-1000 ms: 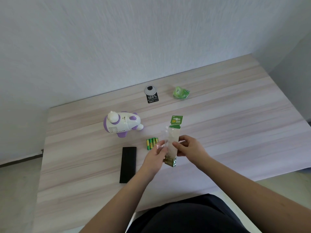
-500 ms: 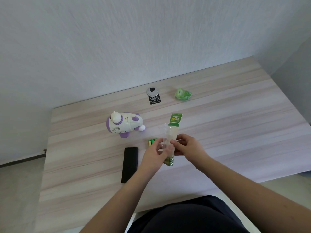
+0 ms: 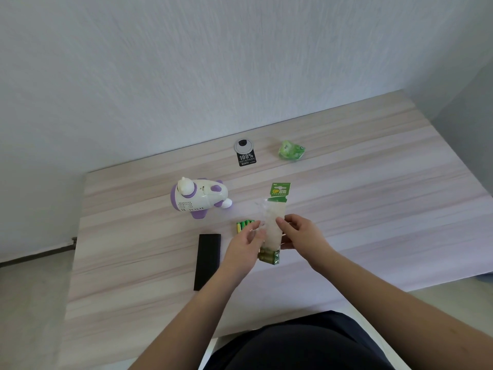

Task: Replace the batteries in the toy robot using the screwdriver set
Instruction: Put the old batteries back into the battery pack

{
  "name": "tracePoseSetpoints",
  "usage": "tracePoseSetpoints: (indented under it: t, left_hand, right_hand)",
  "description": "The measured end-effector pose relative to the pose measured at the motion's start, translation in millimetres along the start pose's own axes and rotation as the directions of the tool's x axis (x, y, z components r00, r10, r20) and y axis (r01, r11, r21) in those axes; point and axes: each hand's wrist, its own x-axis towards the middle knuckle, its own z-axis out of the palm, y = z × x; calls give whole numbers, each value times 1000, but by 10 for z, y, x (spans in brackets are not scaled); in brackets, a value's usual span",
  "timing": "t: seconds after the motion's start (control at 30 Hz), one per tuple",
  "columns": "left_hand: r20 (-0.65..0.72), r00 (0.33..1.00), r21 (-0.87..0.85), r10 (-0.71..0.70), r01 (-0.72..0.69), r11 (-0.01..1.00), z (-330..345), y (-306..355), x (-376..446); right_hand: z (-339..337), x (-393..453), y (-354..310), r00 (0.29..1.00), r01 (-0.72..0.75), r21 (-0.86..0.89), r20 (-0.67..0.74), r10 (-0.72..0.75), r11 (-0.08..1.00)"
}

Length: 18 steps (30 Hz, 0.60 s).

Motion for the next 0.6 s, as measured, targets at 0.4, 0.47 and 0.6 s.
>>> tracePoseSetpoints:
  t: [0.4, 0.47, 0.6]
  left_hand:
    - [-117, 983, -39, -139, 135, 990, -118, -86, -130]
    - [-134, 980, -17, -149, 148, 989, -182, -151, -160]
    - [-91, 973, -54, -212, 207, 977, -336, -323, -219]
  right_hand:
    - [258, 35, 105, 1000, 13, -172, 19, -10, 985]
    - [345, 50, 142, 999, 7, -194, 37, 0, 981]
    - [473, 132, 269, 998, 21, -315, 62, -1, 949]
